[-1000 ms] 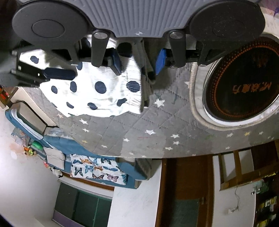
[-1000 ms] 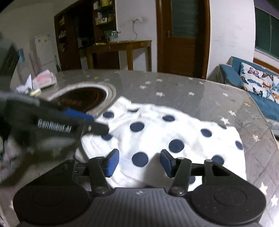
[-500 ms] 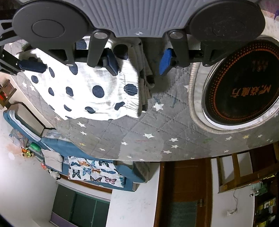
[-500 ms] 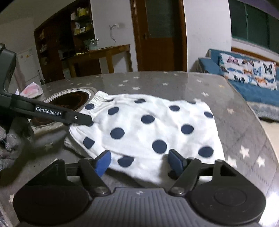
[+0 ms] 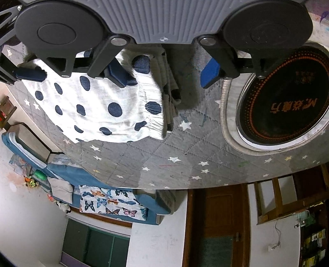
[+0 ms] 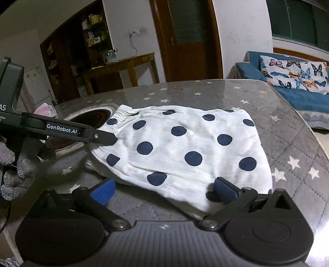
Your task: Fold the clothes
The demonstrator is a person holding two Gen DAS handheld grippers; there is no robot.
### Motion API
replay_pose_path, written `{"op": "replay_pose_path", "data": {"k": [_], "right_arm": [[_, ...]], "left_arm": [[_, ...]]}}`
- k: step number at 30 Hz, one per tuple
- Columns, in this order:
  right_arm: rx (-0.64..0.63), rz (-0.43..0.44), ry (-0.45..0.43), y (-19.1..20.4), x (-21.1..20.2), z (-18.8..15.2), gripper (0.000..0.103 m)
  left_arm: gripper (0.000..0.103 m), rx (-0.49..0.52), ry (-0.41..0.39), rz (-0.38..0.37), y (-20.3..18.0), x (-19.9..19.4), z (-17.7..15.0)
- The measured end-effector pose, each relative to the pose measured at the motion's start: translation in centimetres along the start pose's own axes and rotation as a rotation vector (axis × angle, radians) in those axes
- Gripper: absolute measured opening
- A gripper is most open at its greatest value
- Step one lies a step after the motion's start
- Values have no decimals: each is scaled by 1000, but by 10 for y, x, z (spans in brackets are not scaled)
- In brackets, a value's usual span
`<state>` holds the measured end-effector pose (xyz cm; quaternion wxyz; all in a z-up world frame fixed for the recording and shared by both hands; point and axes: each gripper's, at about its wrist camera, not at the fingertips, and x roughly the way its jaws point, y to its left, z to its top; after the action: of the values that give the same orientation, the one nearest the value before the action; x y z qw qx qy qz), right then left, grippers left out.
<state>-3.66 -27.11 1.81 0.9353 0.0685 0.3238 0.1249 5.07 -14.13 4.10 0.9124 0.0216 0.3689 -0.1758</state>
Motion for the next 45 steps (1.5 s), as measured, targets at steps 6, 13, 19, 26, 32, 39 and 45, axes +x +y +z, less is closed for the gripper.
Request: {"op": "replay_pose_path", "data": {"k": [6,13,19,26,32,39,45], "right_arm": [[79,33,-27,-8,-3,-1,103],[82,26,-76,-13,-10,27,103],[75,-9,-20,-24,22,52,103],[56,-33,31,-20,49,50,103],[-14,-88,-4,1,31,40,103],[13,-133,-26,21,14,24,103],[17,-185,-23,31,6,15,103]], "left_arm": [[99,0,-30,-8,2,-6,1],[103,9,-56,10,4,-8,6],[103,-2,-42,20,8,-4,6],[103,5,-31,9,9,-7,4],[103,-9,-29,1,10,-15,1],[103,19,-26,1,2,-27,-11],[103,19,-21,3,1,-35,-19]]}}
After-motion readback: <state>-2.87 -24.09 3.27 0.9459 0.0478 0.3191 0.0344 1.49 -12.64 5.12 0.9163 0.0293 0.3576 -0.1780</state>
